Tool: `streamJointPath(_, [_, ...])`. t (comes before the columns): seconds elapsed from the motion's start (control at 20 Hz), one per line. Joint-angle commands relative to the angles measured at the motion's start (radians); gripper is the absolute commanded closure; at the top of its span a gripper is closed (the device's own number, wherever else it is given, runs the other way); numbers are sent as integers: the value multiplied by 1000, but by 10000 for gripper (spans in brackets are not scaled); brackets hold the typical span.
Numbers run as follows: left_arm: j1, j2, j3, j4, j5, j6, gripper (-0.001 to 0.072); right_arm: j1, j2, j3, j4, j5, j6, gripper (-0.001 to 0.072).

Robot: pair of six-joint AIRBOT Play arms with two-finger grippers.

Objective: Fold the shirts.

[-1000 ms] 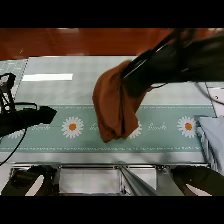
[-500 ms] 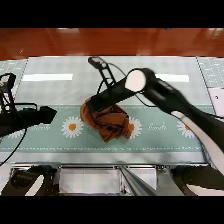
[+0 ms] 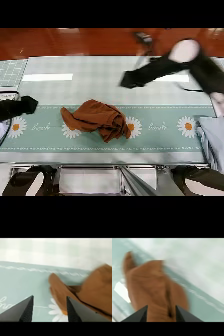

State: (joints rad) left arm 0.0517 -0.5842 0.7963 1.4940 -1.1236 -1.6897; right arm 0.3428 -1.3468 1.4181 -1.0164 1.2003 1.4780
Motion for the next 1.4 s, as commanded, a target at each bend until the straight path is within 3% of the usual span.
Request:
streamJointPath(0.0, [251, -109, -46, -424, -82, 174, 205, -242, 217, -242, -122, 18, 55, 310])
streamJointPath(0.1, [300, -224, -171, -761, -126, 375, 205, -340, 328, -502, -70, -60, 37, 310])
streamJointPath(0.25, [297, -424, -208, -803, -179, 426, 204, -481, 431, -763, 64, -80, -61, 310])
streamJointPath(0.4, [296, -578, -186, -806, -151, 467, 203, -546, 484, -865, 99, -69, -100, 310])
streamJointPath(0.55, [284, -666, -154, -749, -139, 471, 203, -547, 486, -874, 93, -63, -103, 311])
streamJointPath(0.7, [233, -727, -98, -561, -114, 381, 203, -547, 485, -874, 92, -66, -103, 311])
streamJointPath(1.1, [-9, -791, -92, -611, 59, 380, 205, -547, 485, -874, 94, -75, -103, 311])
streamJointPath(1.15, [-16, -793, -92, -611, 58, 380, 262, -547, 485, -874, 94, -80, -103, 311])
streamJointPath(1.2, [-15, -792, -90, -611, 47, 393, 546, -547, 485, -874, 94, -84, -103, 311])
streamJointPath(1.25, [-14, -792, -86, -611, 32, 434, 688, -547, 485, -874, 92, -85, -103, 311])
streamJointPath(1.35, [-12, -791, -72, -609, 6, 448, 688, -547, 474, -874, 90, -71, -103, 311])
